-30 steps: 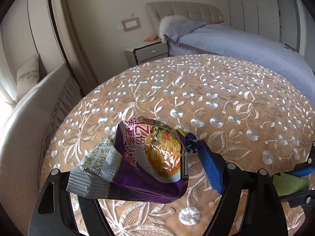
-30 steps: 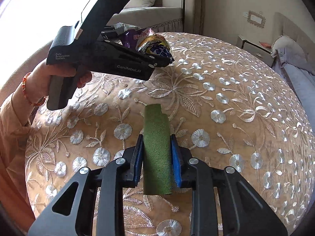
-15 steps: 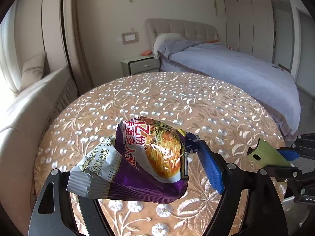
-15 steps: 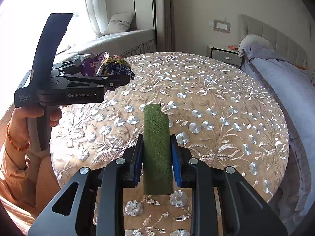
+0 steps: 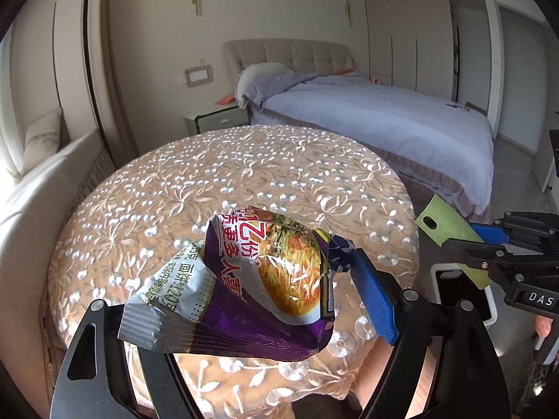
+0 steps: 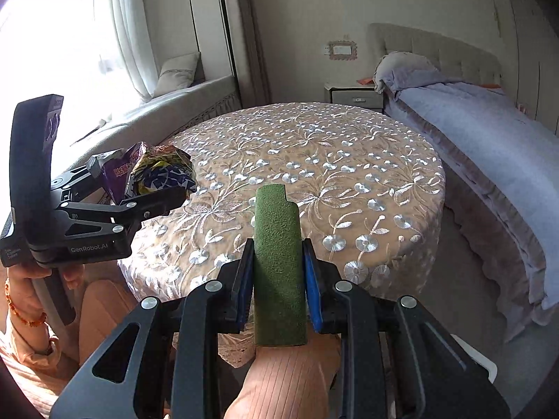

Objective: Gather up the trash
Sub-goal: 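Carry the purple bag and green tube over the bin and open both tools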

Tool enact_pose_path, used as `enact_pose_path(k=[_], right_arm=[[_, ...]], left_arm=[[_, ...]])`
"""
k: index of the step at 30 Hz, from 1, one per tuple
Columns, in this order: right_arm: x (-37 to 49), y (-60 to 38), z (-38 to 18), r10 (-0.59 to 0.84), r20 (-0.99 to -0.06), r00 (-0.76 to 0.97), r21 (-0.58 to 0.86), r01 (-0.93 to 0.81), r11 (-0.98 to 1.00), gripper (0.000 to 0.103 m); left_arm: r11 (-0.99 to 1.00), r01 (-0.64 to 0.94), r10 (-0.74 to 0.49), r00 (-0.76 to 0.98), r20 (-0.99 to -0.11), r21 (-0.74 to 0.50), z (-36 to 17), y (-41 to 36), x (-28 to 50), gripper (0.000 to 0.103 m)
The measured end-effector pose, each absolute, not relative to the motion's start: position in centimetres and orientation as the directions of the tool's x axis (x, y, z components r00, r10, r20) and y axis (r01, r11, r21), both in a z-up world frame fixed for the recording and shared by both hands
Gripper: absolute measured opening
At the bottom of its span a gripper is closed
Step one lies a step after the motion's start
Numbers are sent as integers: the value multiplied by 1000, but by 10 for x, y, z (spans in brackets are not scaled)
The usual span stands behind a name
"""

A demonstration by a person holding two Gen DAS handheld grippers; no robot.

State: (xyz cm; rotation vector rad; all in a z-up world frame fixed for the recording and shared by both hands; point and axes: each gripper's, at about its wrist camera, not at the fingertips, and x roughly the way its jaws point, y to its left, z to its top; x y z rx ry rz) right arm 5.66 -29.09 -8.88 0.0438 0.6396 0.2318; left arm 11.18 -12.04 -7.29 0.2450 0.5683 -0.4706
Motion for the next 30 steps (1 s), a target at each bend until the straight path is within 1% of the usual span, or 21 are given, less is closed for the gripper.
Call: enact_pose_path(k=[8,14,17,21,30], right_arm=[[17,-329,-97,167,-575,801,154,-94,983,28],[-11,-356,-100,52,-577,815,119,21,993,28],[-23,-368,-104,-33,-587,809,78,98,992,28],[-37,-389,-112,-112,-605,788,61,187,980,28],[-58,-438,-135,-209,-655,726,55,322,945,28]], left_arm=[[811,568,-399,709,-581,137,-82,-160,86,78],[750,640,-431,663,-612,165,-96,-202,74,78],[706,689,-463,624,-630,164,-104,-227,68,78],[632,753,-488,569,-662,181,-119,-266,57,78],[467,867,-514,425,-745,172,-167,-349,39,78]])
